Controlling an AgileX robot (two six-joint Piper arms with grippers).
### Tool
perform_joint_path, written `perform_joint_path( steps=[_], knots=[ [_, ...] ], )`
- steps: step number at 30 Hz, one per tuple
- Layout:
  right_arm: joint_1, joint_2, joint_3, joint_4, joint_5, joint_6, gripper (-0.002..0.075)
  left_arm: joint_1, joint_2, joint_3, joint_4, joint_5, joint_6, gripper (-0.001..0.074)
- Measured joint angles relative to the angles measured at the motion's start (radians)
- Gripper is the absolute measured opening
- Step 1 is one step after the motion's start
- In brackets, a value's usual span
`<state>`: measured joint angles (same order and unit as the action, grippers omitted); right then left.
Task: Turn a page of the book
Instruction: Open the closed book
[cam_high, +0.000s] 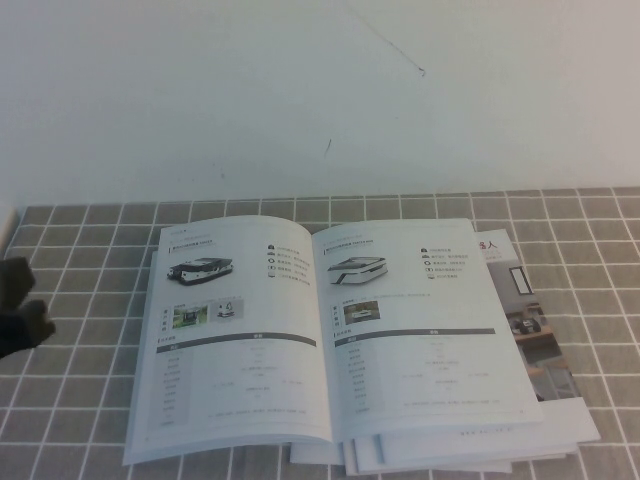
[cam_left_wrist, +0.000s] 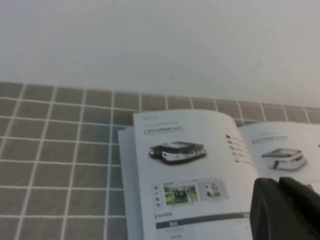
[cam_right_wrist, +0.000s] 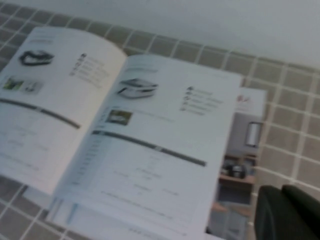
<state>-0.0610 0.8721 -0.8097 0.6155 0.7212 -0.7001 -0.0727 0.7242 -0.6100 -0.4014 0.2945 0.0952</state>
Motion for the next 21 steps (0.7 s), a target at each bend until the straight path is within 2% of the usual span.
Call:
perform_joint_path(
  steps=[4, 7, 13, 16, 21],
  knots=[
    [0.014, 0.221, 0.000, 0.223, 0.032, -0.228, -0.0003, -0.080, 0.190, -0.069, -0.111, 0.021, 0.133, -0.0004],
    [0.087, 0.388, -0.002, 0.323, -0.004, -0.334, -0.0003, -0.162, 0.341, -0.126, -0.139, -0.001, 0.181, -0.0004],
    [0.289, 0.653, -0.063, 0.361, -0.190, -0.383, -0.0003, -0.286, 0.614, -0.239, -0.157, -0.064, 0.209, -0.0004],
    [0.332, 0.777, -0.118, 0.367, -0.236, -0.386, -0.0003, -0.312, 0.742, -0.285, -0.157, -0.080, 0.211, -0.0004],
    [0.345, 0.916, -0.208, 0.345, -0.260, -0.372, -0.0003, -0.319, 0.892, -0.314, -0.155, -0.177, 0.227, -0.0004]
  ],
)
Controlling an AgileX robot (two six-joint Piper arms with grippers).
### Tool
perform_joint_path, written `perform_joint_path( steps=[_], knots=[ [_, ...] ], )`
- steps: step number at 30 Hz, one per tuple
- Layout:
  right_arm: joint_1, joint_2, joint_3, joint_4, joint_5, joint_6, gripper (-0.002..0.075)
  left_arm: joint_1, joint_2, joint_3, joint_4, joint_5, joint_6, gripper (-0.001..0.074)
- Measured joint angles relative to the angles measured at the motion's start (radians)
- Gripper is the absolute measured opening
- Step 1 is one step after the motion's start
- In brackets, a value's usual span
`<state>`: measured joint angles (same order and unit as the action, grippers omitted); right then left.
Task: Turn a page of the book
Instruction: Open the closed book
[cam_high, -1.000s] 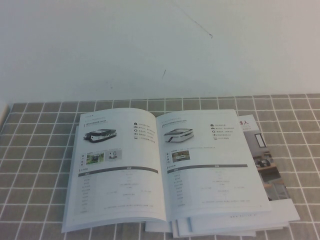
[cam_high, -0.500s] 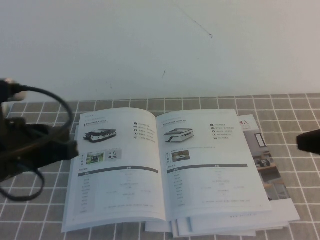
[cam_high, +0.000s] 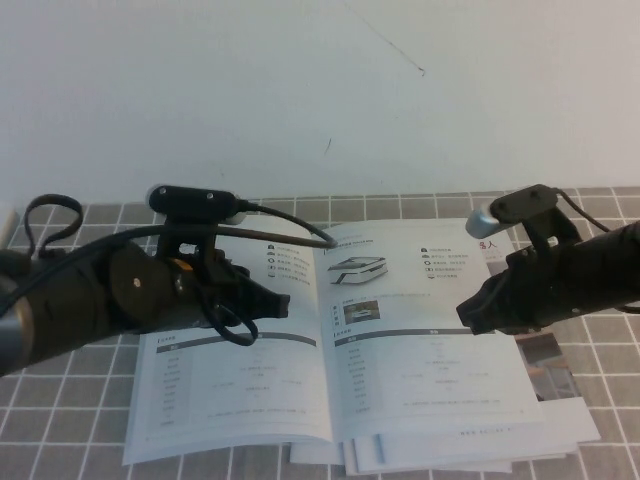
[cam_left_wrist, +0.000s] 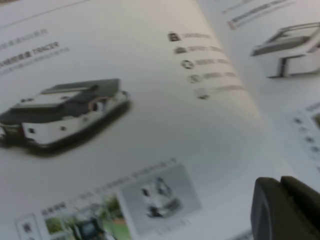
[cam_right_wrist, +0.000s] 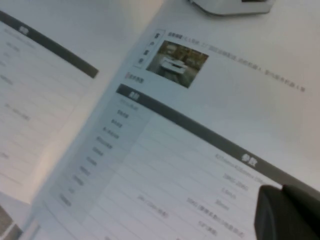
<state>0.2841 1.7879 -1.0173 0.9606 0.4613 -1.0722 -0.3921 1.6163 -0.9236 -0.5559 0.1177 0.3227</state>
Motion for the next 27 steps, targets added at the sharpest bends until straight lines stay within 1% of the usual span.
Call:
perform_joint_path(
  steps=[3, 6, 11, 15, 20, 27],
  knots=[
    [0.002, 0.052, -0.037, -0.069, -0.008, 0.034, -0.0003, 0.001, 0.069, -0.004, 0.000, -0.081, 0.002, -0.0004],
    [0.002, 0.090, -0.063, -0.143, -0.012, 0.054, -0.0003, 0.001, 0.129, -0.021, 0.000, -0.111, 0.002, -0.0004],
    [0.002, 0.126, -0.079, -0.214, 0.017, 0.073, -0.0003, 0.001, 0.242, -0.076, 0.000, -0.053, 0.002, -0.0004],
    [0.002, 0.143, -0.080, -0.292, 0.076, 0.148, -0.0003, 0.001, 0.289, -0.096, 0.000, -0.012, 0.002, -0.0004],
    [0.002, 0.145, -0.086, -0.432, 0.153, 0.320, -0.0003, 0.001, 0.295, -0.104, 0.000, 0.003, 0.002, -0.0004],
    [0.002, 0.141, -0.091, -0.485, 0.269, 0.412, -0.0003, 0.001, 0.284, -0.110, 0.000, 0.056, 0.007, -0.0004]
  ],
)
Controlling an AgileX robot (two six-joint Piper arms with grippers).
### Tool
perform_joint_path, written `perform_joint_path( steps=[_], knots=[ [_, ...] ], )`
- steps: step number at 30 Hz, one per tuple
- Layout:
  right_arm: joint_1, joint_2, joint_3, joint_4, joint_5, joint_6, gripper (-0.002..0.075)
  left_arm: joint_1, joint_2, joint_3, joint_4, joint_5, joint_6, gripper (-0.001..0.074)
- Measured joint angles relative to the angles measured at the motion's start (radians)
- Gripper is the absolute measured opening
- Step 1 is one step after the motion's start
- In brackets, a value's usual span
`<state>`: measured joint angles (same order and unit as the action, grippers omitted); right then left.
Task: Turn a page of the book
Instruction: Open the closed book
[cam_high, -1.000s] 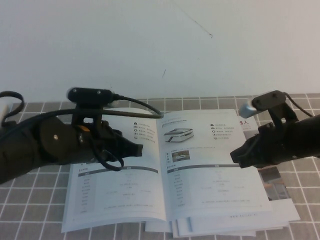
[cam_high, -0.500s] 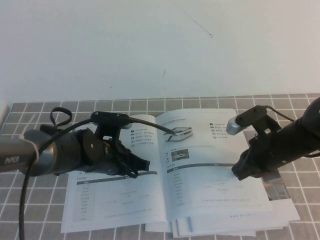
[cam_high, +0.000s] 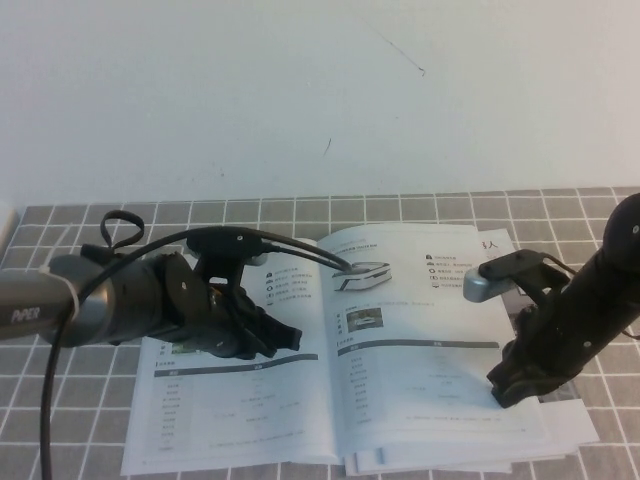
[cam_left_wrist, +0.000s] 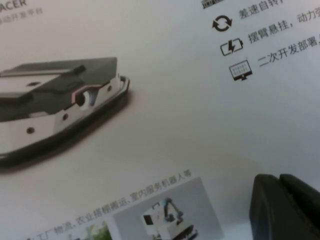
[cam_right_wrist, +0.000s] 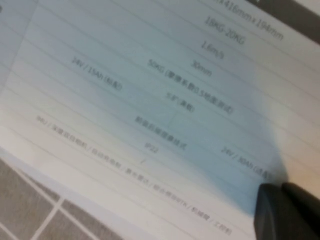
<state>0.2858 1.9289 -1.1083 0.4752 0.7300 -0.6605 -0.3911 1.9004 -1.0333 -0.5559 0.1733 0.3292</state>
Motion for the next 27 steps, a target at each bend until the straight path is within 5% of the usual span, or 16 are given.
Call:
perform_joint_path(
  steps=[13, 20, 24, 27],
  knots=[
    [0.000, -0.247, -0.052, -0.021, -0.008, 0.056, -0.0003, 0.000, -0.185, 0.006, 0.014, 0.096, 0.055, -0.0004],
    [0.000, -0.147, -0.150, -0.040, -0.012, 0.138, 0.0005, 0.000, -0.124, 0.006, 0.014, 0.107, 0.059, -0.0004],
    [0.000, -0.066, -0.181, -0.047, 0.018, 0.161, 0.0127, 0.000, -0.068, 0.006, 0.014, 0.107, 0.059, -0.0004],
    [0.000, -0.025, -0.195, -0.061, 0.034, 0.201, 0.0295, 0.000, -0.031, 0.006, 0.014, 0.107, 0.059, -0.0004]
  ],
)
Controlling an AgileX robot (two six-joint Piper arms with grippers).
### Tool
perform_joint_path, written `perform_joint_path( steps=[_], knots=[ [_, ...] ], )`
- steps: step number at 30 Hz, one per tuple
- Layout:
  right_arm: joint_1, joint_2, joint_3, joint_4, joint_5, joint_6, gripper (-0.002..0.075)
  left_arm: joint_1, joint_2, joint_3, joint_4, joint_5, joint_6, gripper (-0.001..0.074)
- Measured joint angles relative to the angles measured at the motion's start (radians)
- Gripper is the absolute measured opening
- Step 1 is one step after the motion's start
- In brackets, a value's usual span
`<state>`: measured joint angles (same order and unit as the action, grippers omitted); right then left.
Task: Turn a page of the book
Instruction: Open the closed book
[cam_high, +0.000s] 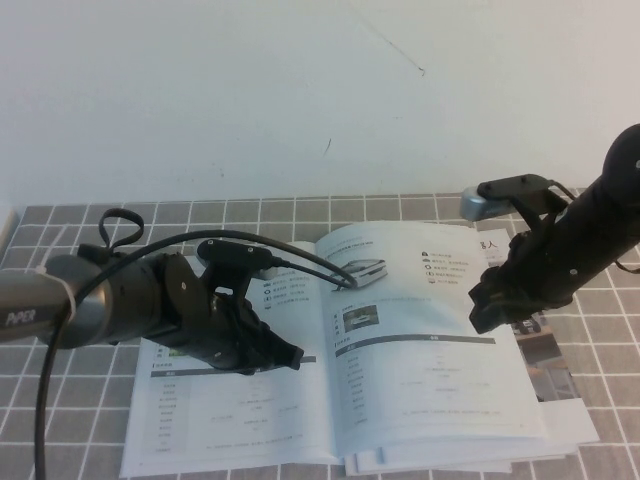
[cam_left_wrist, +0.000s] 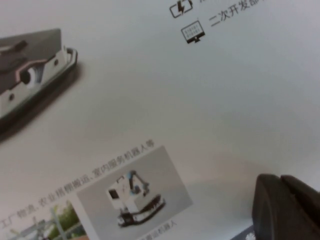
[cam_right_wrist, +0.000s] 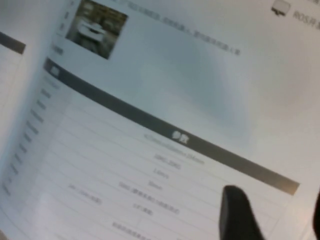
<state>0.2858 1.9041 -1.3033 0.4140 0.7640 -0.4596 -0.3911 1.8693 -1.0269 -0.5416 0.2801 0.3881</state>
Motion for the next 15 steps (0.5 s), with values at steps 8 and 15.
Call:
perform_joint_path(
  steps=[8, 15],
  knots=[
    [-0.049, 0.028, -0.009, -0.025, 0.040, 0.110, 0.0423, 0.000, 0.010, 0.000, 0.000, -0.004, 0.013, -0.0004],
    [-0.072, 0.037, -0.014, -0.006, 0.086, 0.097, 0.0428, 0.000, 0.011, 0.000, 0.000, -0.006, 0.019, -0.0004]
  ],
)
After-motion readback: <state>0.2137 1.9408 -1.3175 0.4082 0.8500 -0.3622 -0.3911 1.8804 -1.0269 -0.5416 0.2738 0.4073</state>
